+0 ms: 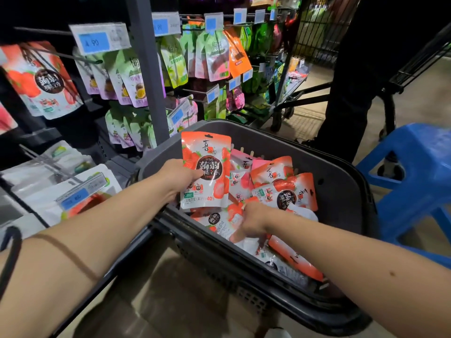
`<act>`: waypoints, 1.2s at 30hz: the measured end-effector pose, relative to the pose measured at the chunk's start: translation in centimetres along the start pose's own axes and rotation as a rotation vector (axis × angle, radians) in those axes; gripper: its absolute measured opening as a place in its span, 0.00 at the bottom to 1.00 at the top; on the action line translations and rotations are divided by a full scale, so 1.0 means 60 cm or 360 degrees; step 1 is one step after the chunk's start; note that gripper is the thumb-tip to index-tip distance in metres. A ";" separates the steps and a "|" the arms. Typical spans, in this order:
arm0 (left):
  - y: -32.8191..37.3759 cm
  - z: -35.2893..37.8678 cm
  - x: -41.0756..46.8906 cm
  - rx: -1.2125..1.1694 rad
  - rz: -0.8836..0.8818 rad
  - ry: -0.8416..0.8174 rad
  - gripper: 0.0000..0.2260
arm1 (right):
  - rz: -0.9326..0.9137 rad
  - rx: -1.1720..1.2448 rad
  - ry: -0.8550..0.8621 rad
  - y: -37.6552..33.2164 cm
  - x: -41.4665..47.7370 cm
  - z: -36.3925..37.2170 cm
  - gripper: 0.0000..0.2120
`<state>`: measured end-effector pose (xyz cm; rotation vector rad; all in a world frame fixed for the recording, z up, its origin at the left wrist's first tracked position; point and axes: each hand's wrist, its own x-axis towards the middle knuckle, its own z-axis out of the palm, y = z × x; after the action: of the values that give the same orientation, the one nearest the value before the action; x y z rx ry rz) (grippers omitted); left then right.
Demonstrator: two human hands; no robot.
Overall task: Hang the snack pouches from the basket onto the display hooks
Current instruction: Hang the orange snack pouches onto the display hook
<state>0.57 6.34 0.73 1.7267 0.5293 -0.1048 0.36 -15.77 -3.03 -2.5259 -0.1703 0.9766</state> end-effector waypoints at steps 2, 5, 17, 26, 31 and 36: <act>-0.001 0.001 0.001 -0.0028 -0.0006 0.0067 0.03 | -0.0037 -0.0020 0.0057 0.003 0.000 -0.002 0.43; -0.004 0.000 0.007 -0.0016 0.0038 0.0174 0.02 | -0.0029 0.0107 0.0086 0.010 -0.001 -0.017 0.31; -0.004 0.005 0.007 -0.0040 0.0112 0.0085 0.11 | -0.0292 0.0775 0.0804 -0.029 -0.020 -0.083 0.17; 0.006 0.037 -0.020 -0.0063 0.0341 -0.0133 0.13 | -0.0646 0.0909 0.0802 -0.082 -0.038 -0.061 0.12; 0.027 0.047 -0.034 -0.0313 0.0095 -0.0263 0.29 | -0.0741 0.0877 0.0721 -0.084 -0.041 -0.053 0.23; 0.028 0.062 -0.036 -0.0466 0.0213 -0.0059 0.09 | -0.0921 0.0561 0.0716 -0.089 -0.054 -0.042 0.30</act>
<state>0.11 1.99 2.16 1.4662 0.3800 0.0351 -0.18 -12.64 2.90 -2.1105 -0.5050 0.1834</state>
